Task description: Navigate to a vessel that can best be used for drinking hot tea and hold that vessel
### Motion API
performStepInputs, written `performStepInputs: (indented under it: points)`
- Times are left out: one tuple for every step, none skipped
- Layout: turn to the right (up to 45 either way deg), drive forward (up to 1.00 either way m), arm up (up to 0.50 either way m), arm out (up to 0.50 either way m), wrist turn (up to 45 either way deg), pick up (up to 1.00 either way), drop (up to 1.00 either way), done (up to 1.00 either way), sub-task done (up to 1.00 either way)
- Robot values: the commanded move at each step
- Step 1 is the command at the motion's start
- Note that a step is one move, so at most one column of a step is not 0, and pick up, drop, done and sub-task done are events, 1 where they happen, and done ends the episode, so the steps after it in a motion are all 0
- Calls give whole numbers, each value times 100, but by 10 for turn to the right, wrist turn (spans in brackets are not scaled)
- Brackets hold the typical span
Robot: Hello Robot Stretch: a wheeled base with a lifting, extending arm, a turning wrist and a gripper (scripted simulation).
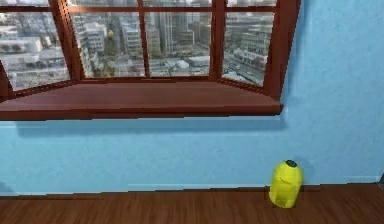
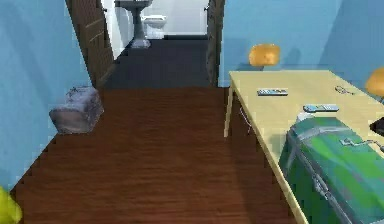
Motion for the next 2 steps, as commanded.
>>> performStepInputs:
  points:
    - [450, 0, 0, 0, 0, 0, 0, 0, 0]
    - [420, 0, 0, 0, 0, 0, 0, 0, 0]
